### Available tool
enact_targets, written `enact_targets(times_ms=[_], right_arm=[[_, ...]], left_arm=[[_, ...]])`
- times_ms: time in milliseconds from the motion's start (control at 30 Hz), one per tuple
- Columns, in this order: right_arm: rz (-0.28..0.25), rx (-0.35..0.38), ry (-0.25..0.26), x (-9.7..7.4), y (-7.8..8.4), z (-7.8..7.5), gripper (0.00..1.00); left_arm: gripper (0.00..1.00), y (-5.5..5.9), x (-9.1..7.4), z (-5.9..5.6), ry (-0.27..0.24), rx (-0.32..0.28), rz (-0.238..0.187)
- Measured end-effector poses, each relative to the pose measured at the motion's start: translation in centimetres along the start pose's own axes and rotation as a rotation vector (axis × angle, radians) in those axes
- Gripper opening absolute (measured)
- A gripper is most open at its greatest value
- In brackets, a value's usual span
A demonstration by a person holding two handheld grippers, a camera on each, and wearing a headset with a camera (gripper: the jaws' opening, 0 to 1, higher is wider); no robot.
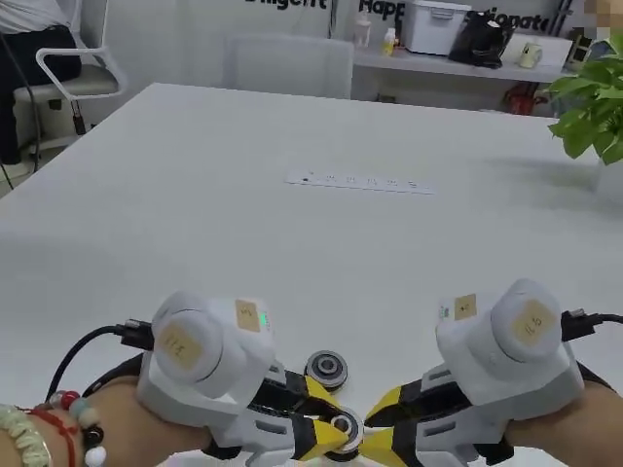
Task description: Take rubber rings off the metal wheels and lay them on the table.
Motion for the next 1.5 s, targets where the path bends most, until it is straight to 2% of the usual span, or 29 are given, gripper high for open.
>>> enact_targets(times_ms=[167, 300, 733, 1033, 1133, 1300, 1500], right_arm=[[-0.023, 0.002, 0.0, 0.5, -0.4, 0.1, 0.28], [-0.017, -0.006, 0.003, 0.9, -0.3, 0.1, 0.3], [0.006, -0.066, -0.008, 0.7, -0.1, 0.3, 0.17], [0.014, -0.05, -0.012, 0.5, 0.2, 0.3, 0.12], [0.01, 0.0, -0.02, 0.4, 0.2, 0.3, 0.13], [0.007, -0.021, -0.006, 0.5, 0.1, 0.2, 0.17], [-0.006, -0.03, -0.011, 1.0, -0.2, 0.6, 0.26]], left_arm=[[0.14, 0.0, 0.0, 0.0, 0.0, -0.001, 0.0], [0.14, 0.0, 0.0, 0.0, 0.0, -0.001, -0.001], [0.14, 0.0, 0.0, 0.1, 0.002, -0.001, -0.002], [0.14, 0.0, 0.0, 0.1, -0.001, -0.002, -0.002], [0.14, 0.0, 0.0, 0.1, -0.001, -0.002, -0.002], [0.14, 0.0, 0.0, 0.1, -0.001, -0.002, -0.002], [0.14, 0.0, 0.0, 0.1, -0.002, -0.003, -0.003]])
Point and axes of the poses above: the centre of the closed fingertips' face, and the gripper's own axes: x roughly forward along the fingers, z roughly to its left, y roughly out of its underside, the point moved 3 cm from there along -x, roughly backward along the fingers, and after that the axes turned 2 degrees about y, right-handed, at the moved point
